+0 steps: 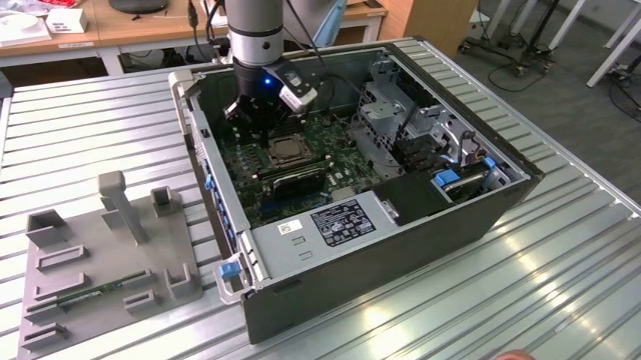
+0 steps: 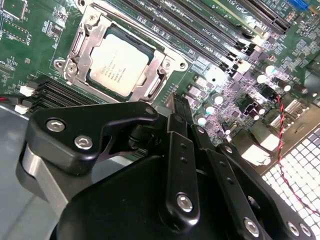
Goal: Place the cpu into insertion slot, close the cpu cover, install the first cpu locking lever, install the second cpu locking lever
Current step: 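Install the first cpu locking lever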
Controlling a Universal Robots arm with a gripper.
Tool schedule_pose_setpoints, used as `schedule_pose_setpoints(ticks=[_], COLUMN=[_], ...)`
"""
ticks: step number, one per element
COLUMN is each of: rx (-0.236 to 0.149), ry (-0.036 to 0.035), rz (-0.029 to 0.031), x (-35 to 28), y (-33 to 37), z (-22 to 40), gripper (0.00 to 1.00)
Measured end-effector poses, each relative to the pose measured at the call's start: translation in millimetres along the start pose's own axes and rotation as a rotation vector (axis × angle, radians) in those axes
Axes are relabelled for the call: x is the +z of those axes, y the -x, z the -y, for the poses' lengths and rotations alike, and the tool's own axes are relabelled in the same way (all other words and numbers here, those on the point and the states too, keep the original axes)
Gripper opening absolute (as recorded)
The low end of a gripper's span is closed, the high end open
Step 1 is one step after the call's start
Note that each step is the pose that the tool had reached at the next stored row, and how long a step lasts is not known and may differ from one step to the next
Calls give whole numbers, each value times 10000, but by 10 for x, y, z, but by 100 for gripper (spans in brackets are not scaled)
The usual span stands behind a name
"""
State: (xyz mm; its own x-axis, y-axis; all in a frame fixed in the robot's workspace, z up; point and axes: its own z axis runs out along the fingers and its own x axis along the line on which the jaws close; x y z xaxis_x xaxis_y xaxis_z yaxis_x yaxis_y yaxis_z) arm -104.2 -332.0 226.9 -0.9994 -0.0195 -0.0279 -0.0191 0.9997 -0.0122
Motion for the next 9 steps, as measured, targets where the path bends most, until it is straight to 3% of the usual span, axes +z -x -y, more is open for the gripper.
schedule_pose_setpoints(ticks=[4, 9], rx=[0, 0], ry=[0, 1], rz=[1, 1], x=[-1, -53], y=[0, 1], z=[0, 1], gripper=[11, 11])
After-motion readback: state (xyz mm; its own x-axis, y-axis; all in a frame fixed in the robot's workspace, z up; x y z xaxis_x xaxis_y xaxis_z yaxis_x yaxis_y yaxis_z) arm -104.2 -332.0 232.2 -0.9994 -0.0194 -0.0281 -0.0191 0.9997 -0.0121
